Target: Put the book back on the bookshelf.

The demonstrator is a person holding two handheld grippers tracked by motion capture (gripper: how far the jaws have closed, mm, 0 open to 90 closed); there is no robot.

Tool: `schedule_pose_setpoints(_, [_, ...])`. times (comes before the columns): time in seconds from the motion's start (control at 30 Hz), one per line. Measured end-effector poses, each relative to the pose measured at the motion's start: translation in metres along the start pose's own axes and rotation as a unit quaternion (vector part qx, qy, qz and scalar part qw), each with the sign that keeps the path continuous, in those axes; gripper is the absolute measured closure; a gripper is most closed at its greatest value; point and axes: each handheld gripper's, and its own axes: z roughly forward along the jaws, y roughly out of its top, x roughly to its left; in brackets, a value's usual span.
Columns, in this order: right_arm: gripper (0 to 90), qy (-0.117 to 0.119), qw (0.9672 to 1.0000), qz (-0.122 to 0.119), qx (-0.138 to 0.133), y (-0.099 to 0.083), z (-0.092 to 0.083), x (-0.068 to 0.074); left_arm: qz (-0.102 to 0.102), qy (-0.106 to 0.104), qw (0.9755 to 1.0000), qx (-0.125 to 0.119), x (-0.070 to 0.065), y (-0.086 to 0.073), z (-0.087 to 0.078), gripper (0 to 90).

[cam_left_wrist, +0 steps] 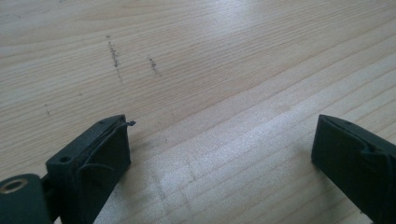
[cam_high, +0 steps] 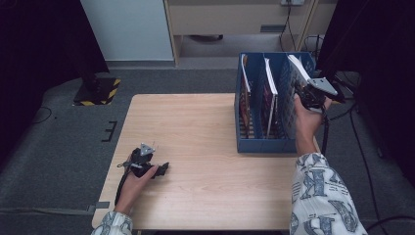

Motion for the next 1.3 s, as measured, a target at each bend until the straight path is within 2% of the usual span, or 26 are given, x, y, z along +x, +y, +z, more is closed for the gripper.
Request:
schedule_pose_setpoints(0.43, [73.3, 0.002, 0.9998, -0.019, 0.001, -0.009, -0.003, 0.012, 0.0, 0.0, 1.0, 0.0, 0.0, 0.0, 0.0, 3.6])
schedule_pose_setpoints(0.77, [73.0, 0.009, 0.9999, -0.006, 0.003, -0.01, -0.008, 0.012, 0.0, 0.0, 1.0, 0.0, -0.001, 0.0, 0.0, 3.6])
schedule_pose_setpoints(0.97, [73.0, 0.016, 0.9996, -0.02, 0.008, -0.01, -0.01, 0.015, 0.001, 0.001, 1.0, 0.001, -0.001, 0.0, 0.0, 3.7])
schedule_pose_setpoints(1.3, [70.4, 0.025, 0.9995, -0.016, 0.008, -0.008, -0.011, 0.015, 0.001, 0.001, 1.0, 0.001, -0.001, 0.0, 0.0, 3.7])
